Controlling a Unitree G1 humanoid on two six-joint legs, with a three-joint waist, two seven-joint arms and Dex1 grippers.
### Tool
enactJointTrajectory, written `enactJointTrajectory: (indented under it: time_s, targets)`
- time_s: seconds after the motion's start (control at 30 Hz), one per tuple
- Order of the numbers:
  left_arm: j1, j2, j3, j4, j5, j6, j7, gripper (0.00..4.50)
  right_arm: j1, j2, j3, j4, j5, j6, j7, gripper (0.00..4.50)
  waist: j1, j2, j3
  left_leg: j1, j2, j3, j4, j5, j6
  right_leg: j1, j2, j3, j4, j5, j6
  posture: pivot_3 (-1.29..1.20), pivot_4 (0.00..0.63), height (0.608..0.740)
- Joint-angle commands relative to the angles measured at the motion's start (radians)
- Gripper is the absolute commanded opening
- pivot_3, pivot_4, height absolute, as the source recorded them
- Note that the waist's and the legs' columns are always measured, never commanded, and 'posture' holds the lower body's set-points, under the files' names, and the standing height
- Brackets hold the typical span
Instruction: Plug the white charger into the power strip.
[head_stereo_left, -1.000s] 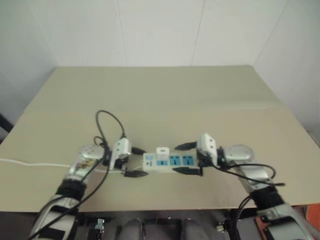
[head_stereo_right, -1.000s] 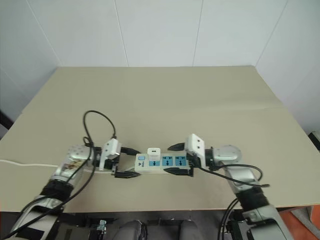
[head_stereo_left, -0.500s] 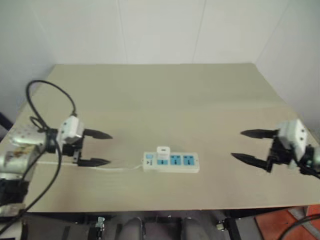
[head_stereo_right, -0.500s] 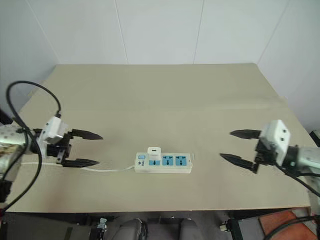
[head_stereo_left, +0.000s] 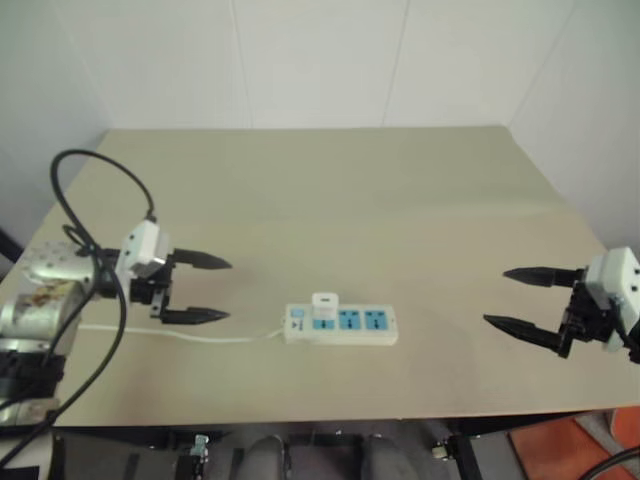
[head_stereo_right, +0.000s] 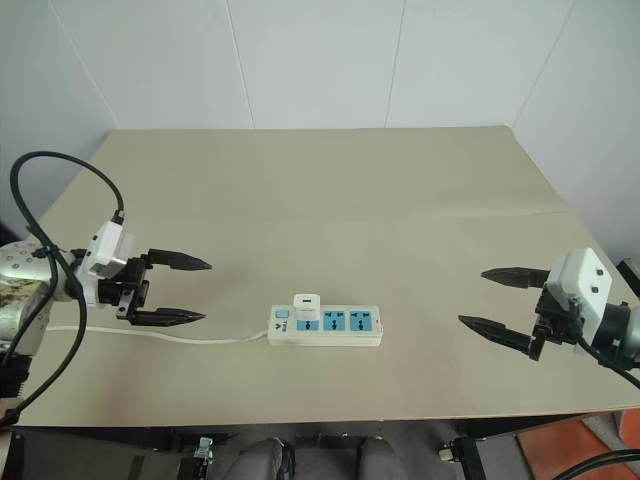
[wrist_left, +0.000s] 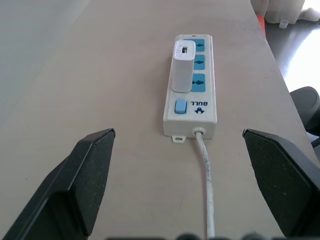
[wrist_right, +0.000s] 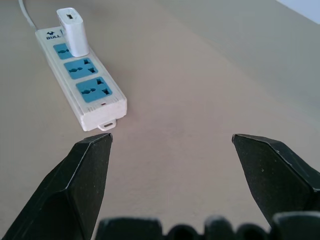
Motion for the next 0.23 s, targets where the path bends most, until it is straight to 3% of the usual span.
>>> enactJointTrajectory:
  time_s: [0.03,0.23]
  targets:
    - [-0.024,-0.011,-0.011,-0.026,-0.01,0.002,-0.006,4.47,-0.007,0.001,-0.015,-0.042,0.008,-0.017,-0.015,4.5,0.0,0.0,0.0,0.0,0.0,0.0,0.0,0.0,0.0,0.0,0.0,0.0,0.0,0.0,0.0,0.0,0.15,0.74]
    - [-0.034,-0.052,-0.072,-0.028,0.007,-0.017,-0.03,4.47,-0.036,0.029,0.034,-0.067,0.021,-0.005,-0.046,4.5,0.0,0.0,0.0,0.0,0.0,0.0,0.0,0.0,0.0,0.0,0.0,0.0,0.0,0.0,0.0,0.0,0.15,0.74]
